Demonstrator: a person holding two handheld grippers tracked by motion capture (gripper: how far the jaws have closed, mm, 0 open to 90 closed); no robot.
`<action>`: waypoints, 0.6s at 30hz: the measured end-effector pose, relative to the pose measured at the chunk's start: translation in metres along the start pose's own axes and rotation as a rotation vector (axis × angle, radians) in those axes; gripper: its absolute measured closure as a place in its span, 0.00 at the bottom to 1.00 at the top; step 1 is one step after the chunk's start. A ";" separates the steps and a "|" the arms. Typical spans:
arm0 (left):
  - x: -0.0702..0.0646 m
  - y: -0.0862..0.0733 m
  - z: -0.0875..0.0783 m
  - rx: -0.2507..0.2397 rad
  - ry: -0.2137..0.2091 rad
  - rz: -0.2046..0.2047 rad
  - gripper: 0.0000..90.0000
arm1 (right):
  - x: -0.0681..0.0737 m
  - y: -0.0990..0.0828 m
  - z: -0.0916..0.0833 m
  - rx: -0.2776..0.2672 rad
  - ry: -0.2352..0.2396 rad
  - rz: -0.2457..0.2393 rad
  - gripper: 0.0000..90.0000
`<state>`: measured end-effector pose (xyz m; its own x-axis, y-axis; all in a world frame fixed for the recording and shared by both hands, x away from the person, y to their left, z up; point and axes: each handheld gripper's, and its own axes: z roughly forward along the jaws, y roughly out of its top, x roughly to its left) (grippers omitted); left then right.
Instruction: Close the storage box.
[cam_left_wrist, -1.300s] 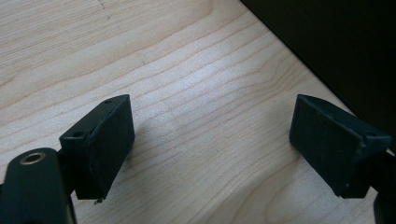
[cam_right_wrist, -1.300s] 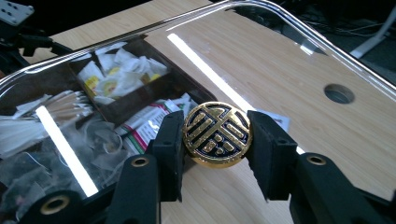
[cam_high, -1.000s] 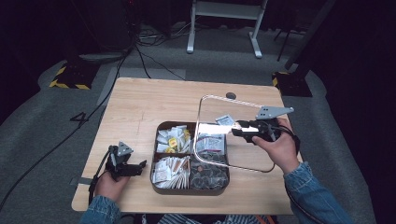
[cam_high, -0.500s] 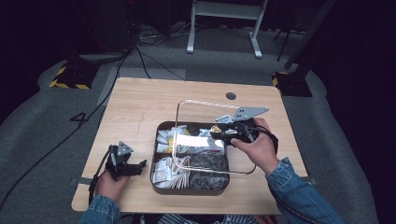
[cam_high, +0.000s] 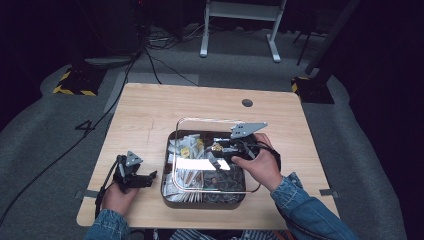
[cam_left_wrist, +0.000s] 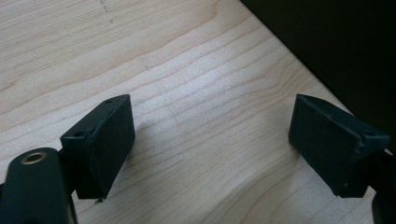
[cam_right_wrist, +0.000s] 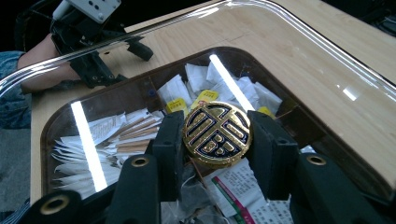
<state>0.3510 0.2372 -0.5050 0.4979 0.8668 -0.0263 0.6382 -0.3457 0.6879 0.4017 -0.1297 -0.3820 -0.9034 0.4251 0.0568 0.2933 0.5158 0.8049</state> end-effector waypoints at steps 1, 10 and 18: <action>0.000 0.000 0.000 0.000 0.001 0.000 0.17 | 0.002 -0.001 0.005 0.004 0.004 0.002 0.65; 0.000 0.000 0.000 0.000 0.001 0.000 0.17 | 0.008 -0.008 0.027 0.024 0.012 0.009 0.65; 0.000 0.000 0.000 0.000 0.001 0.000 0.17 | 0.015 -0.015 0.042 0.055 -0.001 0.001 0.65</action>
<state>0.3511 0.2371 -0.5050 0.4970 0.8674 -0.0255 0.6381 -0.3454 0.6882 0.3970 -0.1004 -0.4182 -0.9027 0.4265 0.0567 0.3108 0.5552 0.7715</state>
